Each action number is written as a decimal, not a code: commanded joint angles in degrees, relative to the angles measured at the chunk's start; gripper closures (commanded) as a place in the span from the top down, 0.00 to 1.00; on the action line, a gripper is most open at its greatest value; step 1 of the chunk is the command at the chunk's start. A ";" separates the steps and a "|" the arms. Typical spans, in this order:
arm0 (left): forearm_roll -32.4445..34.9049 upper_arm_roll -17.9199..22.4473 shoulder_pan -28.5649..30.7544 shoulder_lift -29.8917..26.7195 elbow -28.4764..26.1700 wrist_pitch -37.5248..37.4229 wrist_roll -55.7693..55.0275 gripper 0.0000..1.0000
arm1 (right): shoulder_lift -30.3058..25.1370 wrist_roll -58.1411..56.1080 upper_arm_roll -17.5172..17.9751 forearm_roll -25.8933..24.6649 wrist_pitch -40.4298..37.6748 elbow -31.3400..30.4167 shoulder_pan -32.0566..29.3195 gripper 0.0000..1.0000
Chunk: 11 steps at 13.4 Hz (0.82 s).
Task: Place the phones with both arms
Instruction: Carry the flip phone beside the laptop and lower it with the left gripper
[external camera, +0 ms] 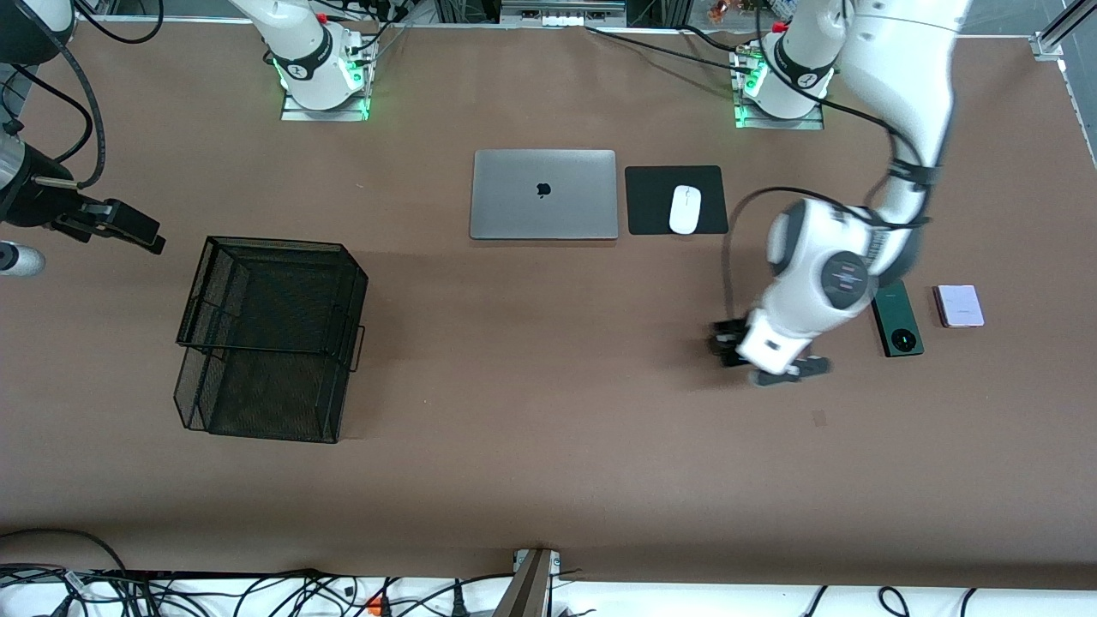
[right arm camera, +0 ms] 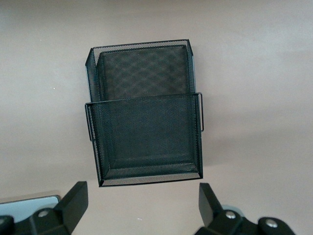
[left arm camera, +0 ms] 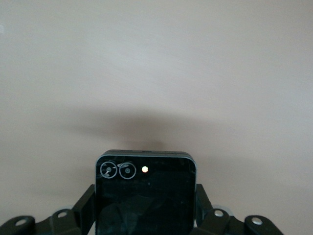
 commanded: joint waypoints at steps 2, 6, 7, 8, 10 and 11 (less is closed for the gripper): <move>-1.05 1.20 -9.29 5.72 9.50 -2.39 -9.24 0.00 | 0.55 -0.35 0.08 0.20 -1.50 1.45 -0.57 1.00; -0.79 1.38 -18.26 13.89 21.09 -4.42 -14.10 0.00 | 0.55 -0.36 -0.01 0.11 -1.33 1.45 -0.74 1.00; -0.62 1.55 -20.02 15.30 23.04 -5.11 -14.10 0.00 | 0.64 -0.27 -0.01 0.11 -1.41 1.45 -0.74 1.00; 0.34 1.64 -21.60 16.62 24.71 -5.90 -14.10 0.00 | 1.07 0.08 0.07 0.20 -1.15 1.28 -0.66 1.00; 3.33 1.64 -23.80 19.96 29.01 -6.26 -14.28 0.00 | 1.34 0.09 0.07 0.29 -0.98 1.19 -0.66 1.00; 3.95 1.64 -24.51 22.41 32.08 -6.26 -14.45 0.00 | 1.34 0.09 -0.01 0.29 -1.06 1.19 -0.74 1.00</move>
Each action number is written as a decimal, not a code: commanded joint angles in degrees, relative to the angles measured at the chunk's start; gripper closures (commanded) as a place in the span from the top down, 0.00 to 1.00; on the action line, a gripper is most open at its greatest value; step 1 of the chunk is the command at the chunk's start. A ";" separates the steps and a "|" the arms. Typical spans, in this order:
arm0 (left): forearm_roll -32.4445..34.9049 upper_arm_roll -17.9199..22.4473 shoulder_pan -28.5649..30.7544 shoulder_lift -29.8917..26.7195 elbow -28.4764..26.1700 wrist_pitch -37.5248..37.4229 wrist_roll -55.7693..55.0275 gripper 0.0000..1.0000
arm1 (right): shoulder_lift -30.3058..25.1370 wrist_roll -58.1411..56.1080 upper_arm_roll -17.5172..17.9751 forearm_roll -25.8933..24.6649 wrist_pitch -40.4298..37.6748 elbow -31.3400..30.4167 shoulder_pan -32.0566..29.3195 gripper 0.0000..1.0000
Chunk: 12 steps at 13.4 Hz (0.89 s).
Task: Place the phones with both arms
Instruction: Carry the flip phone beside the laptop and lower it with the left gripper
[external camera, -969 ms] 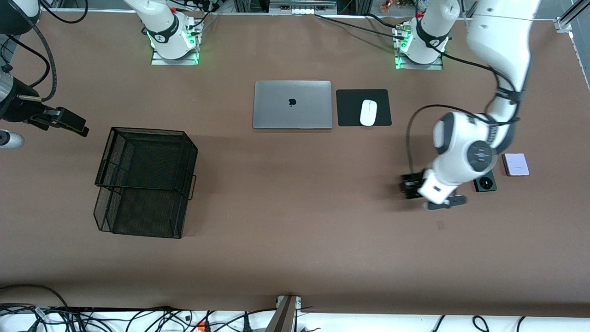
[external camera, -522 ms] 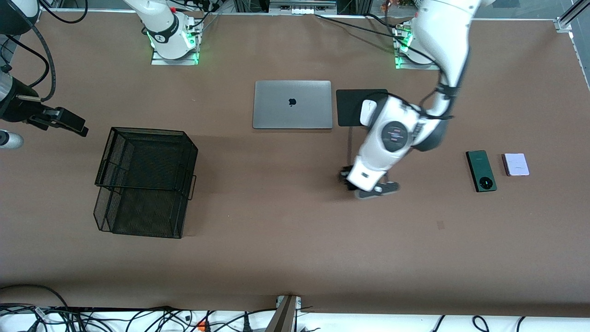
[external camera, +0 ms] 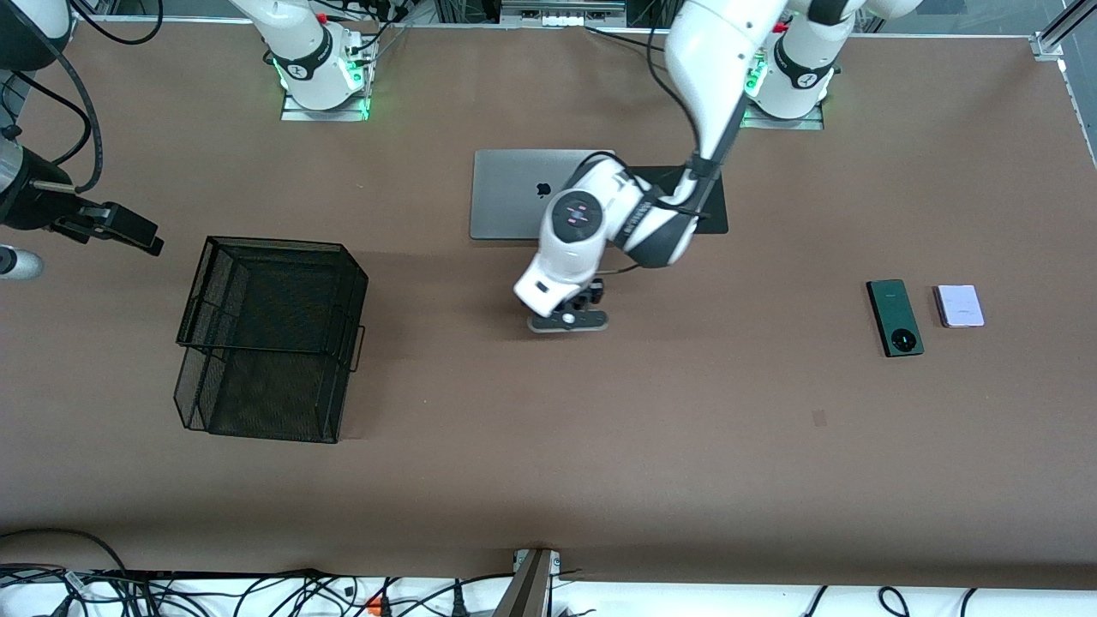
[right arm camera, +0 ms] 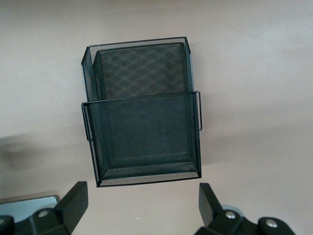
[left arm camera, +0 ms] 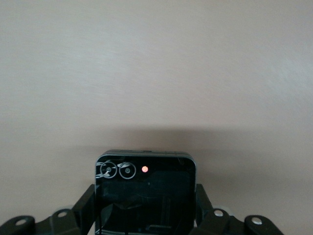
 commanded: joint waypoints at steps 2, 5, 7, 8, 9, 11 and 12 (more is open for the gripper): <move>2.49 2.12 -3.44 9.64 13.99 -2.37 -3.19 0.00 | 0.61 0.07 0.03 0.20 -1.06 1.19 -0.40 1.00; 2.50 4.76 -5.82 12.64 17.79 -2.28 -6.27 0.00 | 1.57 0.07 -0.15 0.29 -0.36 1.19 -0.40 1.00; 2.58 4.76 -5.83 13.08 18.06 -2.02 -7.59 0.00 | 1.93 0.07 -0.15 0.29 -0.35 1.19 -0.31 1.00; 2.67 4.85 -5.91 13.78 18.23 -1.32 -8.73 0.12 | 2.10 0.07 -0.15 0.29 -0.53 1.10 -0.31 1.00; 2.67 4.85 -6.26 14.57 18.84 -0.27 -10.40 0.12 | 2.36 0.07 -0.15 0.29 -0.70 1.10 -0.31 1.00; 2.67 5.03 -6.35 15.37 19.11 1.40 -12.87 0.29 | 2.37 -0.02 -0.15 0.29 -0.62 1.10 -0.31 1.00; 2.67 5.03 -6.35 15.37 19.11 1.41 -12.96 0.64 | 2.45 -0.02 -0.15 0.29 -0.62 1.10 -0.31 1.00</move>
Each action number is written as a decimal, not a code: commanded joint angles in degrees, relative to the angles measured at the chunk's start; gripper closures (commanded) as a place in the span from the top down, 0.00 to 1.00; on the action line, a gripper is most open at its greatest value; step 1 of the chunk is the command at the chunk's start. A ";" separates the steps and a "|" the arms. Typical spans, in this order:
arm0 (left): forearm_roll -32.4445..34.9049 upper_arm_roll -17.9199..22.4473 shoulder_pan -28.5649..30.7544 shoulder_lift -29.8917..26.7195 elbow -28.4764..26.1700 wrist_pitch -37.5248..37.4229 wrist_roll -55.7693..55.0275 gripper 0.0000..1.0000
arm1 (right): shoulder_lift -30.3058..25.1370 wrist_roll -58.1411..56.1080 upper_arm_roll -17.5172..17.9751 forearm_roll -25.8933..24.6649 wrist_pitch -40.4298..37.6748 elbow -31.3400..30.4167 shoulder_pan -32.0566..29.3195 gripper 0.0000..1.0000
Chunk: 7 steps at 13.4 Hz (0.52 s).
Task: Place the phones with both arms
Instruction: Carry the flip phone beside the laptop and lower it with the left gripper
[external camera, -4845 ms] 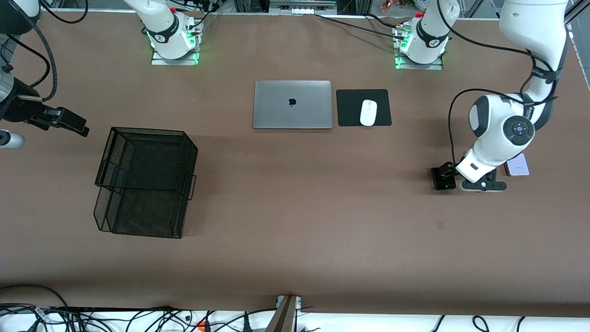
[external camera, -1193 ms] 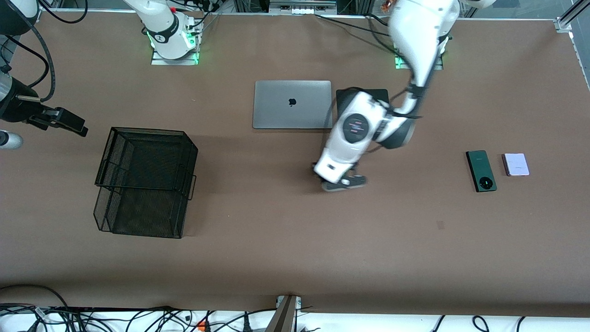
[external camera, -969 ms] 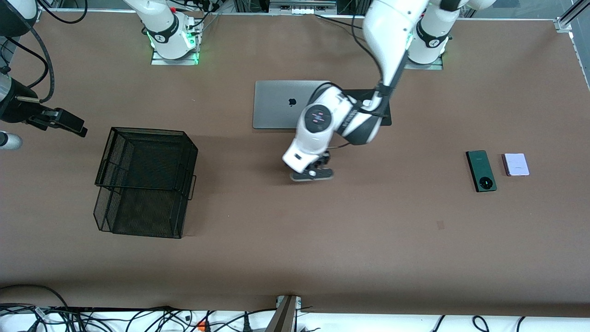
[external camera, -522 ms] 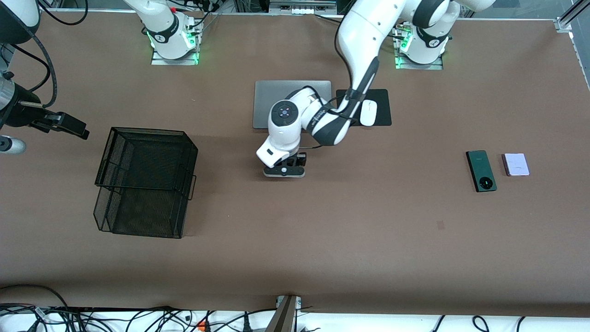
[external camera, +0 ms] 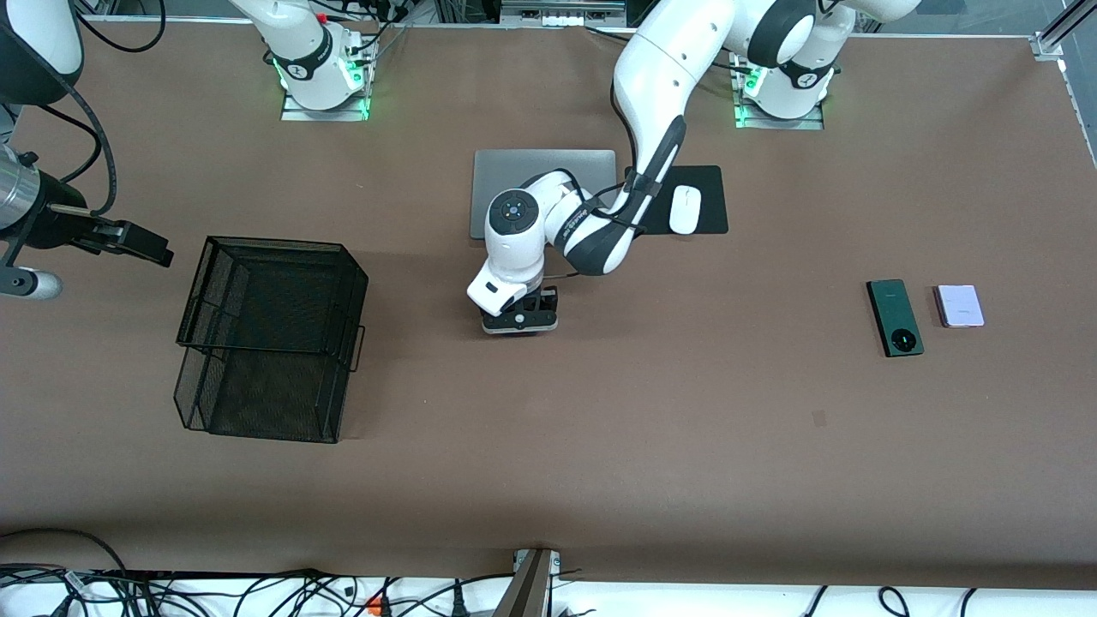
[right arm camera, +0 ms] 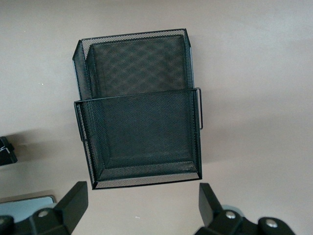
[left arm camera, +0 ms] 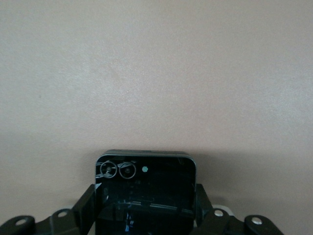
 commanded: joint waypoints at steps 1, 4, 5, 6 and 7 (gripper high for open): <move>1.18 1.05 -0.57 1.54 2.85 0.12 -2.41 0.80 | 0.24 -0.02 0.13 0.29 -0.72 1.11 -0.23 1.00; 1.18 2.10 -0.57 0.75 2.93 -0.49 -4.26 1.00 | 0.15 -0.02 0.13 0.29 -0.80 1.11 -0.23 1.00; 1.09 2.63 -0.40 -0.30 2.93 -1.01 -4.09 1.00 | 0.24 -0.02 0.13 0.29 -0.80 1.11 -0.23 1.00; 1.18 2.72 0.04 -1.52 2.93 -2.76 -3.82 1.00 | 0.24 -0.11 0.13 0.29 -0.89 1.11 -0.23 1.00; 1.18 2.81 0.65 -2.84 2.85 -5.39 -3.39 1.00 | 0.50 -0.28 0.13 0.29 -1.15 1.11 -0.23 1.00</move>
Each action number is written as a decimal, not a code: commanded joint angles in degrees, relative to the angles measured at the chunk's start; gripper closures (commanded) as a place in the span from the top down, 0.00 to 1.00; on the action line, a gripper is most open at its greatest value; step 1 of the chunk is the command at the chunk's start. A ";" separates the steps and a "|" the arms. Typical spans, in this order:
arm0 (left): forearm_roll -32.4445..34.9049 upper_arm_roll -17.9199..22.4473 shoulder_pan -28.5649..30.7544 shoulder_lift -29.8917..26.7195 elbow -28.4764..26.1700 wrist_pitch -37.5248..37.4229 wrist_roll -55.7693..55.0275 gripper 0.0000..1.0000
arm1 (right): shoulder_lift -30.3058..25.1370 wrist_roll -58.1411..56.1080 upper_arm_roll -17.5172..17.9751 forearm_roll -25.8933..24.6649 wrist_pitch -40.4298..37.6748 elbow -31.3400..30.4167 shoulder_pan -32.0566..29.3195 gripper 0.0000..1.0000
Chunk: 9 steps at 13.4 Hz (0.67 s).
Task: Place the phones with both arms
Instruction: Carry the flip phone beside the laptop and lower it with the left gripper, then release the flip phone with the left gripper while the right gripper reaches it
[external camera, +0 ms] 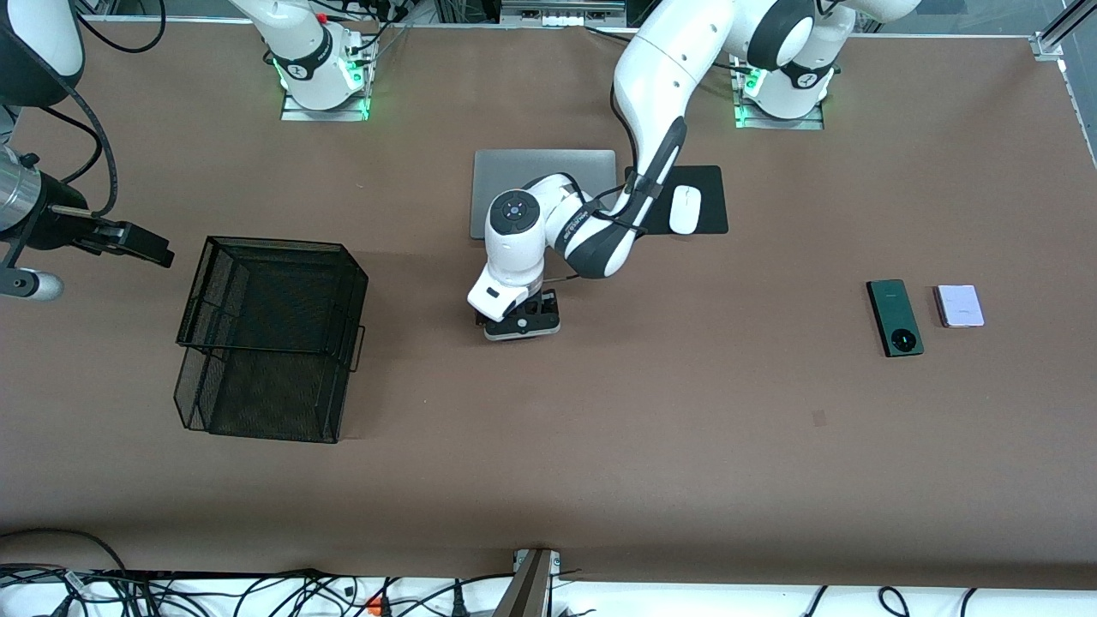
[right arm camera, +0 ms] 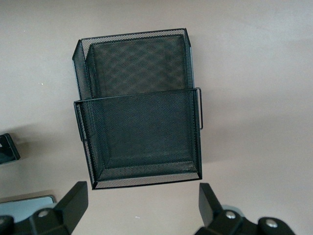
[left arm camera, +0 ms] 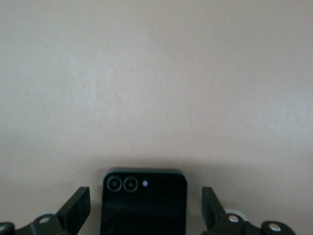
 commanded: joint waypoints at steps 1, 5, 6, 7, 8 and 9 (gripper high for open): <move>1.35 0.51 1.75 -4.33 0.03 -7.08 1.08 1.00 | 0.90 -0.46 0.30 0.38 -1.10 1.10 -0.05 1.00; 0.91 0.16 5.36 -16.19 -13.29 -12.64 11.09 1.00 | 2.47 2.25 1.44 1.16 -0.22 1.28 7.22 1.00; 1.09 0.25 6.24 -19.26 -17.60 -12.82 13.81 1.00 | 3.79 4.09 1.62 1.17 0.13 1.54 9.77 1.00; 1.35 0.25 7.38 -22.16 -21.56 -12.82 16.01 1.00 | 5.02 6.20 1.62 1.43 1.61 1.63 12.84 1.00; 1.44 0.42 8.70 -25.24 -26.03 -12.82 19.08 1.00 | 6.34 8.83 1.62 2.48 4.15 1.63 15.39 1.00; 1.70 0.51 10.36 -28.05 -30.08 -12.91 22.94 1.00 | 7.75 11.90 1.62 3.79 7.65 1.63 18.03 1.00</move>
